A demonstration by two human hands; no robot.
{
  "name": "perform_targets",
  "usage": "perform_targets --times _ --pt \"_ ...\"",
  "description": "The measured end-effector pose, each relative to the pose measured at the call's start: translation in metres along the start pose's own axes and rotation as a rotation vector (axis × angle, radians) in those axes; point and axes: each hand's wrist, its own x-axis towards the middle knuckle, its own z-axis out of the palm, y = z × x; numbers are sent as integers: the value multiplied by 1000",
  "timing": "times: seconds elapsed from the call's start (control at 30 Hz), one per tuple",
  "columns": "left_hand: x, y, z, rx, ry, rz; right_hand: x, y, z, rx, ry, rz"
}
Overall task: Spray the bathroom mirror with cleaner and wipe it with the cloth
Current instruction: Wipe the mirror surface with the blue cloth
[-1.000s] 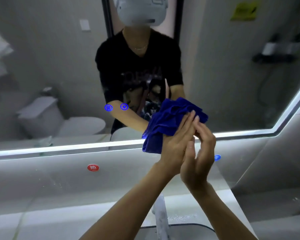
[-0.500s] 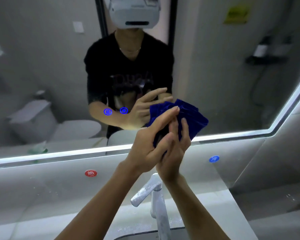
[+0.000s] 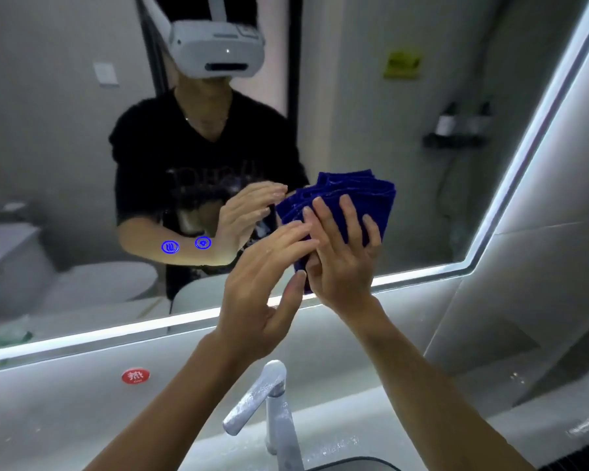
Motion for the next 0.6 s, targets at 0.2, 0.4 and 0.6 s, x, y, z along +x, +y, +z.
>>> perform_targets --times 0.2,0.4,0.6 --pt "-1 8 28 13 8 -70 7 61 -8 -21 11 149" --pt "-16 15 48 18 -79 -103 -15 113 -13 -50 30 444" --pt "-31 18 68 22 -152 -147 -45 166 -13 -66 63 712"
